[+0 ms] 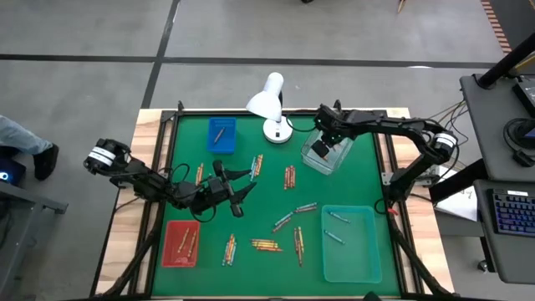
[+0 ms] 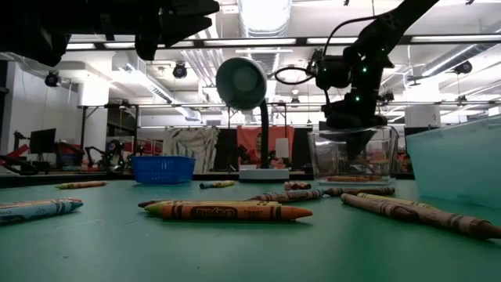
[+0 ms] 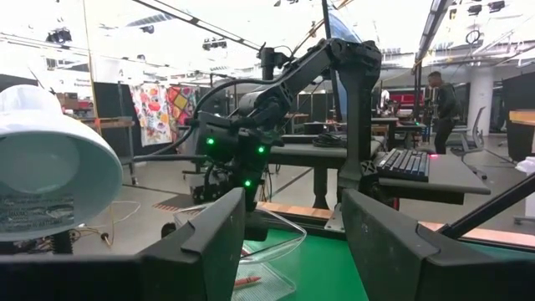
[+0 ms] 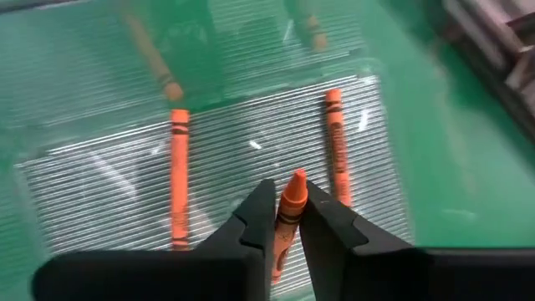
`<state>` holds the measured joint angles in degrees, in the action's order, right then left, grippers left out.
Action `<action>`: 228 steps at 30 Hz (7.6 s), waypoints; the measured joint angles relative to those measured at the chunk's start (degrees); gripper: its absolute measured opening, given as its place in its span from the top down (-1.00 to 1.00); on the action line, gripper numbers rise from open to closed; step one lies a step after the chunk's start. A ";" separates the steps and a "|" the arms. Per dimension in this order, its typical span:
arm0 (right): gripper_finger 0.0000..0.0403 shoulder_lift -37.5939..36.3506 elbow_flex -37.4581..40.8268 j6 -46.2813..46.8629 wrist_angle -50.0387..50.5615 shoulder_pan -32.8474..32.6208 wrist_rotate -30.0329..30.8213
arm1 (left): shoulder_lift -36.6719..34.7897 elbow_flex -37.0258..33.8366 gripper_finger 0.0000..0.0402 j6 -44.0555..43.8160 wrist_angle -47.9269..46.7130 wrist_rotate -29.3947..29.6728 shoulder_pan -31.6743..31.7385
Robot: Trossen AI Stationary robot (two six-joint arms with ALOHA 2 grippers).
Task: Sort crayons
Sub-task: Put the orange crayon into the transparent bin, then put the yellow crayon into the red bin, then put the orange crayon into the transparent bin
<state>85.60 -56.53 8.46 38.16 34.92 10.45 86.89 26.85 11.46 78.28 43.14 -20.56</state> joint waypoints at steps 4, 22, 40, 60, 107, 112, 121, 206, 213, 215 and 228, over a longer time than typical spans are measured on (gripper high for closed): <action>0.55 0.00 0.19 -0.20 -0.09 0.00 3.09 | 0.00 0.00 0.09 0.00 0.00 0.01 0.00; 0.41 -5.61 -8.18 2.21 2.05 -7.34 3.06 | -1.08 1.51 0.09 -13.56 -9.99 -0.01 0.00; 0.54 -13.14 -9.29 8.78 -0.98 -29.71 3.11 | -4.50 32.12 0.20 -54.99 -121.24 -3.75 0.20; 0.56 -13.11 -8.83 14.53 -2.11 -46.38 3.19 | -4.57 28.34 0.22 -66.98 -145.34 -13.93 7.36; 0.61 -13.07 -8.81 13.63 -4.44 -48.28 10.63 | -14.46 4.07 0.22 -61.01 -125.27 -20.13 31.28; 0.58 -13.07 -8.81 13.63 -4.44 -48.28 10.63 | -12.20 4.07 0.22 -61.05 -124.30 -20.13 31.28; 0.61 -13.07 -8.81 13.61 -4.44 -48.28 10.63 | -9.38 4.28 0.23 -61.13 -123.00 -19.79 31.23; 0.63 -13.07 -5.55 14.41 -10.36 -50.08 10.15 | -2.27 32.22 1.00 -132.98 -141.22 -30.67 -37.27; 0.62 -13.07 -5.55 14.36 -10.24 -51.73 10.12 | 1.53 32.22 0.93 -133.69 -144.69 -33.24 -37.24; 0.61 -13.07 -5.55 14.36 -10.24 -52.21 10.12 | 1.85 32.22 0.89 -133.98 -145.56 -33.25 -37.22; 0.63 -13.07 -5.55 14.50 -10.51 -53.43 10.17 | 2.14 32.33 0.79 -133.69 -145.62 -31.96 -37.20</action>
<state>72.53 -62.08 22.96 27.65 -18.52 20.62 89.03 59.18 -122.22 -67.33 11.18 -57.76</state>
